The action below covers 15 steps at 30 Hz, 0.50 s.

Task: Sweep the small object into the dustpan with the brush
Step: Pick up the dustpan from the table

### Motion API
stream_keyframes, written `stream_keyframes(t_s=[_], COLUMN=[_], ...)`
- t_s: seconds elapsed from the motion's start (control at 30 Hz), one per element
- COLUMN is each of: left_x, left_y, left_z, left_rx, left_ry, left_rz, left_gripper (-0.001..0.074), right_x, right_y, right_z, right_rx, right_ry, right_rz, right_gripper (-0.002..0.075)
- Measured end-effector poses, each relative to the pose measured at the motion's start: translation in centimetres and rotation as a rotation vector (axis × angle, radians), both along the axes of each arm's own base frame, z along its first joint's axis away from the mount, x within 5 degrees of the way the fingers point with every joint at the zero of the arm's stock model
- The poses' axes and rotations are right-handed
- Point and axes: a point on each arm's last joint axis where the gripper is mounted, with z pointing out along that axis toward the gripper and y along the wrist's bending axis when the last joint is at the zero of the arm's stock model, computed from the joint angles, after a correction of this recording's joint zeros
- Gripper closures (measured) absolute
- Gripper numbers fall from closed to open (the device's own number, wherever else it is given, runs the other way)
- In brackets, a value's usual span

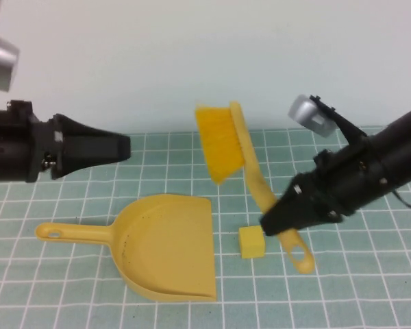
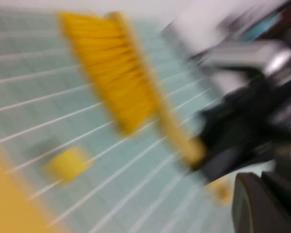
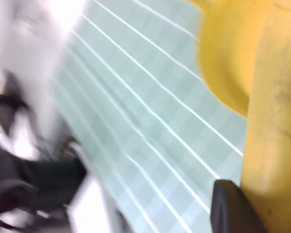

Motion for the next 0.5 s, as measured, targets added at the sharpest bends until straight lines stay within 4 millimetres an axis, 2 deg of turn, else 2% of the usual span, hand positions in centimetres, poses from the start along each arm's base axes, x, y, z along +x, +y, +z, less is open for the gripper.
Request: stream_keyframes(t_s=[0.17, 0.23, 0.4, 0.5], left_x=[0.5, 0.4, 1.0, 1.8], left_y=[0.0, 0.1, 0.0, -0.1], left_z=[0.8, 0.5, -0.8, -2.0], left_rx=[0.458, 0.625, 0.866, 0.98], left_ry=[-0.129, -0.163, -0.221, -0.224], left_rz=[-0.045, -0.082, -0.139, -0.189], left_gripper=[0.0735, 0.0735, 0.0727, 0.0646], right_x=[-0.9, -1.2, -1.7, -2.3], right_y=[-1.7, -2.4, -3.2, -2.5], right_z=[0.4, 0.6, 0.9, 0.6], right_rx=[-0.207, -0.277, -0.414, -0.487], right_ry=[-0.049, -0.064, -0.083, -0.093], right_rz=[0.017, 0.012, 0.004, 0.033], right_gripper=[0.0552, 0.0552, 0.0552, 0.0552])
